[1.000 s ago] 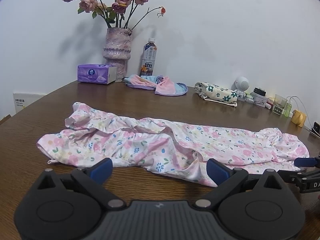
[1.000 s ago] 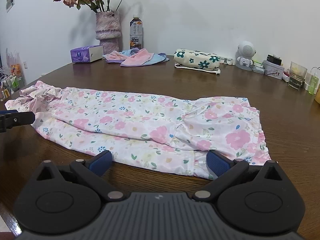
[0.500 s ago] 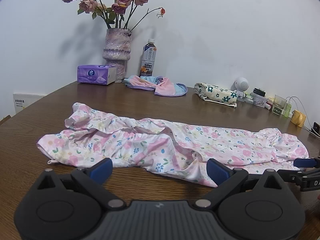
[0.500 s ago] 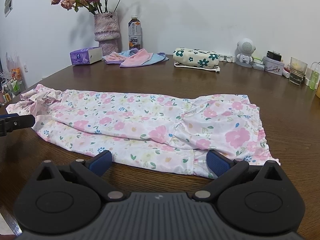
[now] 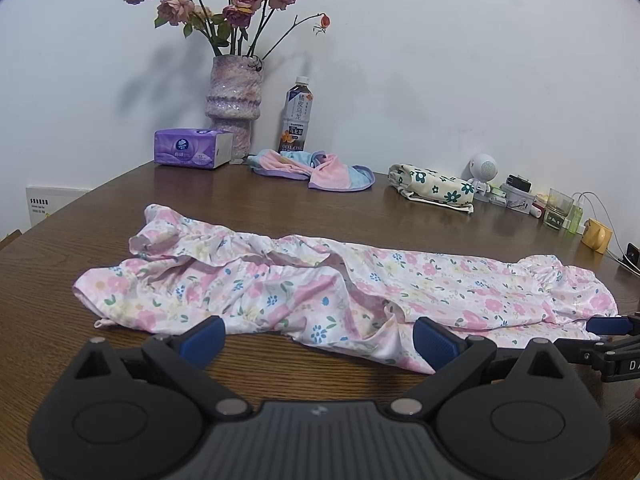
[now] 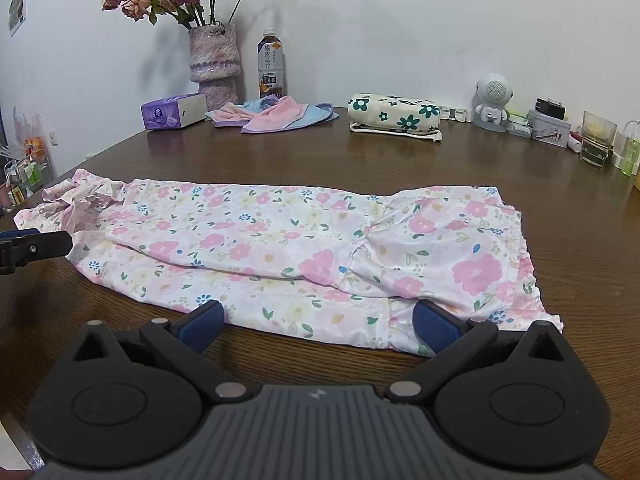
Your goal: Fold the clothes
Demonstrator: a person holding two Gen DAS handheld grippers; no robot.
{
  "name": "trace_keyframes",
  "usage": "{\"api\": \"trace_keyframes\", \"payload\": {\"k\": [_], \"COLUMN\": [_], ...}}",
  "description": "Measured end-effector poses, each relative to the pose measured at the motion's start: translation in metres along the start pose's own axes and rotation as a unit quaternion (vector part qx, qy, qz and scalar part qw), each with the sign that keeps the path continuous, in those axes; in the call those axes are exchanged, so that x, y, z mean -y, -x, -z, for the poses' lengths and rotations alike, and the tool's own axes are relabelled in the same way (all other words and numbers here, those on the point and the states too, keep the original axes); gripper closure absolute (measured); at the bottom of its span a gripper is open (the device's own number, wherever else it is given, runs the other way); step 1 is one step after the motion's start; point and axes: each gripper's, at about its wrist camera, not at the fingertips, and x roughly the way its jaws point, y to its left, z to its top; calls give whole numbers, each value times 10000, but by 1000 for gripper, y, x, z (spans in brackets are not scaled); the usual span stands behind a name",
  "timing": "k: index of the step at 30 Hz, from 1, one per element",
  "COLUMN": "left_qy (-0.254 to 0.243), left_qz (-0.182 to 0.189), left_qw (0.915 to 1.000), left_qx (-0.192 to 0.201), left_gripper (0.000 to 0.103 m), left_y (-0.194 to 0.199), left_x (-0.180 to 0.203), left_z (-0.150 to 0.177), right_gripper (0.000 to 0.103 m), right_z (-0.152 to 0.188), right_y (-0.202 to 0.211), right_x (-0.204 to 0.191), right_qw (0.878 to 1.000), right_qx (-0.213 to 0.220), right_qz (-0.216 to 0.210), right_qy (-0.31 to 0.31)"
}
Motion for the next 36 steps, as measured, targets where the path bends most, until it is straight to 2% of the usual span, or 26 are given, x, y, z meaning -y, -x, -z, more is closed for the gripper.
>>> {"api": "trace_keyframes", "payload": {"k": [36], "left_qy": [30], "left_qz": [-6], "left_qw": [10000], "left_qx": [17], "left_gripper": [3], "left_y": [0], "left_x": [-1], "left_z": [0], "right_gripper": [0], "right_z": [0], "right_y": [2], "right_x": [3], "right_qw": [9999], "right_qx": [16], "right_qz": [-83], "right_qy": [-98]}}
